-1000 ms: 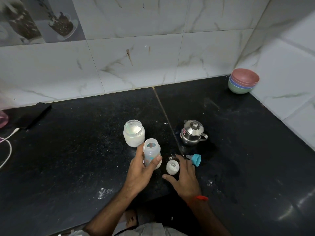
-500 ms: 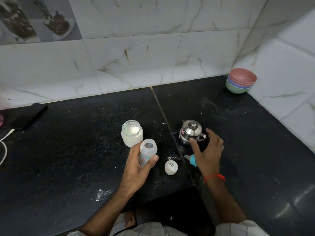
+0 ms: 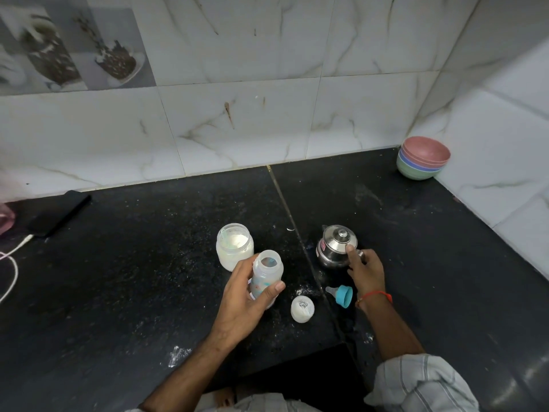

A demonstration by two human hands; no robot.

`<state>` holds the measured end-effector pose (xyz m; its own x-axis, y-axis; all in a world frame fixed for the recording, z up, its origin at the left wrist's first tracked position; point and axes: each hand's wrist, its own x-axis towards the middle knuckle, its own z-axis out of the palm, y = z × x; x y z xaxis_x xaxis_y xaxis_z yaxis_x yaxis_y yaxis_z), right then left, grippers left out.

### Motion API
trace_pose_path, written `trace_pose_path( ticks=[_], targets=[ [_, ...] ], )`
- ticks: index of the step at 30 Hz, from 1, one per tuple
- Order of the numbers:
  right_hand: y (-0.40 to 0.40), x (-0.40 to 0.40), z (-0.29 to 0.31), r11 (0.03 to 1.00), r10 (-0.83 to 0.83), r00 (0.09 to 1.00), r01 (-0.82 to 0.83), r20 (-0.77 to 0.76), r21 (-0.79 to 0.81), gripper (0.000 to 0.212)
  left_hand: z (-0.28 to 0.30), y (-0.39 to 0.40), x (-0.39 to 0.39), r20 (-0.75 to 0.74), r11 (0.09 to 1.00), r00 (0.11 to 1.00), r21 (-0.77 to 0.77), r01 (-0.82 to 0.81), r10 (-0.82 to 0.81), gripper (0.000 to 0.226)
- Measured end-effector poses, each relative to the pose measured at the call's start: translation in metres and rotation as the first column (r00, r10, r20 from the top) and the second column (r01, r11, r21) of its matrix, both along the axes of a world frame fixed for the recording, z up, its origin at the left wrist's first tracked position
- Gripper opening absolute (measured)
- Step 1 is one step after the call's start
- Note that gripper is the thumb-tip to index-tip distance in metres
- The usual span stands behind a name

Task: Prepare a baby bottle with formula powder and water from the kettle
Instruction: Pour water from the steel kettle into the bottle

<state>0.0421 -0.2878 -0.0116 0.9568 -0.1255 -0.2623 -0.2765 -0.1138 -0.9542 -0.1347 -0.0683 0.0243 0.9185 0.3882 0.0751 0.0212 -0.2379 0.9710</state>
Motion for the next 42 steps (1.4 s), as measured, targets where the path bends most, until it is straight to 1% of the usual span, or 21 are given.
trace_pose_path(
  ticks=[2, 5, 8, 12, 18, 21, 25, 28, 31, 36, 39, 42],
  targets=[
    [-0.001, 0.001, 0.002, 0.997, -0.007, 1.000, 0.006, 0.007, 0.079, 0.033, 0.001, 0.001, 0.002, 0.000, 1.000, 1.000, 0.004, 0.004, -0.004, 0.062],
    [-0.005, 0.003, 0.009, 0.991, 0.000, 0.998, -0.009, 0.068, 0.130, 0.034, 0.002, 0.001, 0.008, -0.003, 1.000, 1.000, 0.006, 0.012, -0.012, 0.061],
    [-0.012, 0.000, 0.023, 0.981, 0.034, 0.995, -0.050, 0.092, 0.185, 0.035, 0.003, -0.001, 0.014, 0.005, 1.000, 1.000, 0.007, 0.024, -0.024, 0.063],
    [-0.020, -0.007, 0.046, 0.964, 0.058, 0.982, -0.102, 0.178, 0.246, 0.027, 0.007, -0.009, 0.023, 0.002, 0.998, 0.998, 0.031, 0.061, -0.061, 0.057],
    [-0.033, -0.023, 0.087, 0.945, 0.168, 0.935, -0.243, 0.312, 0.220, 0.020, 0.007, -0.020, 0.036, -0.008, 0.993, 0.995, 0.066, 0.101, -0.101, 0.054],
    [-0.036, -0.033, 0.112, 0.947, 0.233, 0.906, -0.294, 0.353, 0.132, 0.019, 0.005, -0.026, 0.040, -0.018, 0.990, 0.993, 0.071, 0.120, -0.119, 0.055],
    [-0.040, -0.047, 0.137, 0.941, 0.327, 0.856, -0.336, 0.402, -0.050, 0.033, 0.004, -0.034, 0.039, -0.017, 0.986, 0.990, 0.088, 0.143, -0.142, 0.051],
    [-0.041, -0.056, 0.151, 0.918, 0.397, 0.811, -0.346, 0.429, -0.195, 0.027, 0.004, -0.039, 0.038, -0.019, 0.983, 0.990, 0.114, 0.143, -0.142, 0.052],
    [-0.039, -0.060, 0.162, 0.873, 0.471, 0.761, -0.328, 0.446, -0.361, 0.016, 0.005, -0.044, 0.038, -0.030, 0.983, 0.988, 0.096, 0.156, -0.154, 0.054],
    [-0.031, -0.070, 0.175, 0.761, 0.591, 0.682, -0.295, 0.431, -0.578, 0.019, 0.007, -0.047, 0.035, -0.030, 0.981, 0.985, 0.087, 0.173, -0.171, 0.055],
    [-0.026, -0.075, 0.180, 0.707, 0.638, 0.650, -0.280, 0.413, -0.650, 0.017, 0.007, -0.048, 0.033, -0.020, 0.982, 0.985, 0.087, 0.171, -0.169, 0.055],
    [-0.022, -0.077, 0.183, 0.670, 0.664, 0.647, -0.291, 0.376, -0.682, 0.019, 0.008, -0.047, 0.031, -0.013, 0.980, 0.985, 0.093, 0.175, -0.175, 0.052]
  ],
)
